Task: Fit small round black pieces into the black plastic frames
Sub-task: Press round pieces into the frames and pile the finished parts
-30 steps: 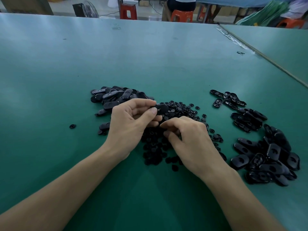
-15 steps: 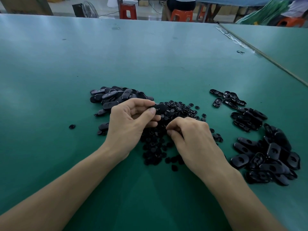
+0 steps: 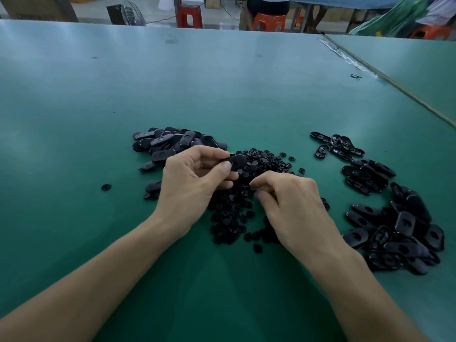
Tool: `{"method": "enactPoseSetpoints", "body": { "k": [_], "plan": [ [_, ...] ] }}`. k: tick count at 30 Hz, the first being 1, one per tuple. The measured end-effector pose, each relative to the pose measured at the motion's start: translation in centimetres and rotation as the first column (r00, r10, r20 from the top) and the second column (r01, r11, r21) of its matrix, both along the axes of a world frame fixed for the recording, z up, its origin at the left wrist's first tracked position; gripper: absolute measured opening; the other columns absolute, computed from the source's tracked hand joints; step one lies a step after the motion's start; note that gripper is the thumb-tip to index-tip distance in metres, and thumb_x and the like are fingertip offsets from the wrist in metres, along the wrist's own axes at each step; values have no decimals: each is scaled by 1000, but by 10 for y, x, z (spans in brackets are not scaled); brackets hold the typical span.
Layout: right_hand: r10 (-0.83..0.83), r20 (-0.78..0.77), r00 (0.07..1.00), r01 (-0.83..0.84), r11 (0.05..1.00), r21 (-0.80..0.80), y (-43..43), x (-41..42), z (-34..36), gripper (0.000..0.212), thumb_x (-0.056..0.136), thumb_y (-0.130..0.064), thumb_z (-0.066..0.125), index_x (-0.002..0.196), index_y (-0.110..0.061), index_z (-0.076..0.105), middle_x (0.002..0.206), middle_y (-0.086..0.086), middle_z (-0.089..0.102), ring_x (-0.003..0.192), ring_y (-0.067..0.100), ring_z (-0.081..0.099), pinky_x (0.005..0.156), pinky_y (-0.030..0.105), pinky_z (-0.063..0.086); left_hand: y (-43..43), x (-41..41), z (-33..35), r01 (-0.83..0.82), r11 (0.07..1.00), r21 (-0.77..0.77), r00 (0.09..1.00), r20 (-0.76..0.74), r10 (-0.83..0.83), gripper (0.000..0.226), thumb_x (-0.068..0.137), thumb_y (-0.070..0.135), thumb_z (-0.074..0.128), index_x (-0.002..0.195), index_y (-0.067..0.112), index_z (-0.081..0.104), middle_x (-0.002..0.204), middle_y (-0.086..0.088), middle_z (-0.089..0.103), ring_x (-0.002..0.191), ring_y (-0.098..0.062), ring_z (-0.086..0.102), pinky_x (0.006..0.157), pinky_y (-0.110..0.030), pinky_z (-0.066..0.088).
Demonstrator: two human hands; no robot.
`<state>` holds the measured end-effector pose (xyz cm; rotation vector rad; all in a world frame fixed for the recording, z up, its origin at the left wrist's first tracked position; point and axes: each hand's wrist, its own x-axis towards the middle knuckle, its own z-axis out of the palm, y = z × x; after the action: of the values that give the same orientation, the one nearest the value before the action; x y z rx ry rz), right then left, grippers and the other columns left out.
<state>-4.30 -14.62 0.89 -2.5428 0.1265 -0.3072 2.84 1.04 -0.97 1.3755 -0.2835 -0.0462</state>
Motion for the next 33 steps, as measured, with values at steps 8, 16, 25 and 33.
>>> {"method": "enactPoseSetpoints", "body": {
  "k": [8, 16, 25, 33],
  "plan": [
    [-28, -9, 1000, 28, 1000, -13, -3, 0, -1, 13, 95, -20, 67, 104, -24, 75, 98, -7, 66, 90, 11, 63, 84, 30, 54, 0, 1, 0, 7, 1000, 18, 1000, 13, -7, 14, 90, -4, 69, 92, 10, 71, 78, -7, 75, 76, -26, 76, 64, -24, 59],
    [4, -12, 1000, -4, 1000, -2, -2, 2, -1, 17, 101, -31, 56, 102, -24, 71, 94, -5, 59, 84, 10, 56, 73, 23, 43, 0, 1, 0, 1, 999, 54, 999, 35, -3, 14, 90, -3, 69, 92, 11, 71, 81, -10, 75, 76, -25, 76, 65, -25, 59],
    [16, 270, 963, -46, 993, 107, 1, 1, -1, 15, 91, -11, 72, 102, -20, 75, 90, -12, 71, 83, -1, 64, 77, 3, 44, 0, -3, -1, 31, 984, 178, 993, 108, -50, 15, 89, -4, 70, 94, 10, 70, 80, -6, 76, 75, -20, 77, 65, -26, 60],
    [-13, 327, 945, -71, 967, 245, 6, 2, -4, 17, 85, -11, 77, 96, -25, 79, 88, -15, 70, 84, -2, 65, 75, 6, 46, -1, -6, 2, 35, 968, 249, 983, 166, -78, 22, 87, -3, 73, 88, 19, 73, 81, 0, 77, 70, -19, 75, 68, -30, 62]
  ]
}}
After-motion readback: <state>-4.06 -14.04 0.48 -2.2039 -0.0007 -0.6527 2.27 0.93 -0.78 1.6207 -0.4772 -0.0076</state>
